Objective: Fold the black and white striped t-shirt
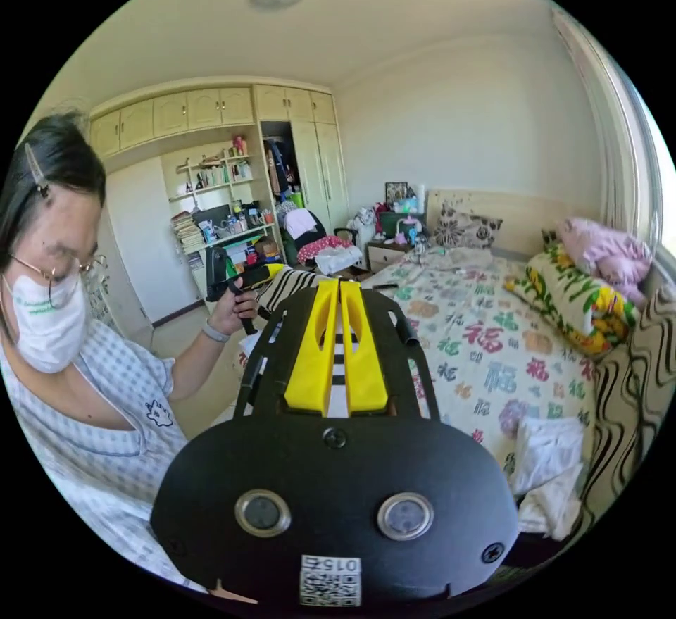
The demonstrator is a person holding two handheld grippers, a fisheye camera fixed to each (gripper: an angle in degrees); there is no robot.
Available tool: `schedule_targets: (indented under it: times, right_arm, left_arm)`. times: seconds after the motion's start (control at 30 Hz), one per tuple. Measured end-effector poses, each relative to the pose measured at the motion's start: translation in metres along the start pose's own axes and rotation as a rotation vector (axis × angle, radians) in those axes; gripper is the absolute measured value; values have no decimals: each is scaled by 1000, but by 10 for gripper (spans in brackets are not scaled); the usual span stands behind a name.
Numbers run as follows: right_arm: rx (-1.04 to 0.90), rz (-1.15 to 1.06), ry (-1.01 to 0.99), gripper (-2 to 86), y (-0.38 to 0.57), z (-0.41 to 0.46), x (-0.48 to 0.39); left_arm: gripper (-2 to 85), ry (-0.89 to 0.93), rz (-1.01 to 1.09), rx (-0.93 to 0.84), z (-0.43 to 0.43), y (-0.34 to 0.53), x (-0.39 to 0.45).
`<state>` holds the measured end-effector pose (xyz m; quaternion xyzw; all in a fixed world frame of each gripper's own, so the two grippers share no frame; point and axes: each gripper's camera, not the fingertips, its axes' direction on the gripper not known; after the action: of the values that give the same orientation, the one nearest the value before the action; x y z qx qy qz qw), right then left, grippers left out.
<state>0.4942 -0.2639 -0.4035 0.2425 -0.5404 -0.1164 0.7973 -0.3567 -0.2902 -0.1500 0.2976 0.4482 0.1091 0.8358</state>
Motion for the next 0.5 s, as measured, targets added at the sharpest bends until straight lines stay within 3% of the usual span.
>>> schedule_targets:
  times: [0.1,0.2,0.33,0.4,0.5]
  right_arm:
    - [-54,-6,105,-4,-27,27,3]
    - [-194,132,207,-3,-29,86,47]
    - [-471,408,262,3,31,161,107]
    - [-487,376,226,10,60,169,101]
    - [-649,235,123,31,113,189,79]
  left_arm:
    - [-5,-106,12,-20,24,-19,-11]
    - [0,-204,-73,-88,83,-15,-52]
    - [35,-271,-214,-388,171,39,-90]
    - [50,-227,-155,-426,179,74,-77]
    - [55,-185,-68,-650,192,155,-51]
